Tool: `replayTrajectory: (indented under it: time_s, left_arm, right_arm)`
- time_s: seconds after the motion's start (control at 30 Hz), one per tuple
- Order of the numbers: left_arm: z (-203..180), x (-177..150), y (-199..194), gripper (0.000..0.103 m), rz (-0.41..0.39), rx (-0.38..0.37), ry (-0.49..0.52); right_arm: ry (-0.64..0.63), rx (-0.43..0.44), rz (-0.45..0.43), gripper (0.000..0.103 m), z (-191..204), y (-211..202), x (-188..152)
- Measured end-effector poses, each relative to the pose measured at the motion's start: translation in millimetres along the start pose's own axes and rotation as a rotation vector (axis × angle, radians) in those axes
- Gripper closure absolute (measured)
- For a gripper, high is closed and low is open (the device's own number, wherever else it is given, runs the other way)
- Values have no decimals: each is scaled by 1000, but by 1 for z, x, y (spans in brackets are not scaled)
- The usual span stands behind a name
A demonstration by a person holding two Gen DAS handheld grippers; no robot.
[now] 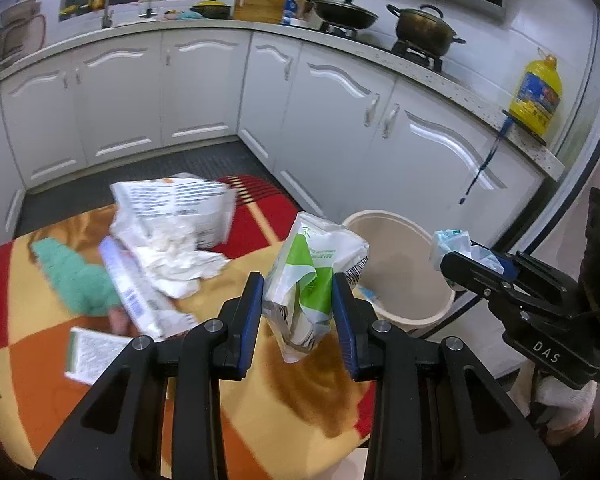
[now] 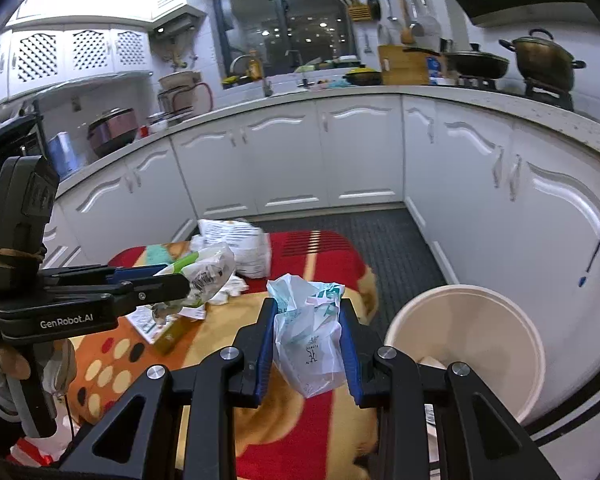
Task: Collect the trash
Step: 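Lift both bags and carry them over the beige bin, then lower both tools into the bin and open them to drop the bags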
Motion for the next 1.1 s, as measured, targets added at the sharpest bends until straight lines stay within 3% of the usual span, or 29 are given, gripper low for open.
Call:
replayTrajectory:
  time_s: [0.17, 0.57, 0.87, 1.1]
  left_arm:
    - [-24, 4, 19, 71, 45, -28, 29]
    - [-76, 28, 54, 71, 59, -47, 92]
    - [-114, 29, 80, 71, 66, -60, 128]
    - [-121, 24, 109, 71, 112, -48, 105]
  right_arm:
    - [9, -43, 21, 74, -21, -1, -5]
    - [52, -154, 53, 74, -89, -2, -16]
    - [87, -200, 61, 74, -123, -9, -27]
    - [143, -209, 66, 74, -142, -6, -36]
Point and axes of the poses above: each gripper's, at about its wrist camera, not at the fingertips, and y roughly the way its jaws point, z to its left, x to its top, the point moved 4 cm from there along y, roughly the way its jaws point, and after that the axes turned 10 degrees about -y, right-handed, at the moved point
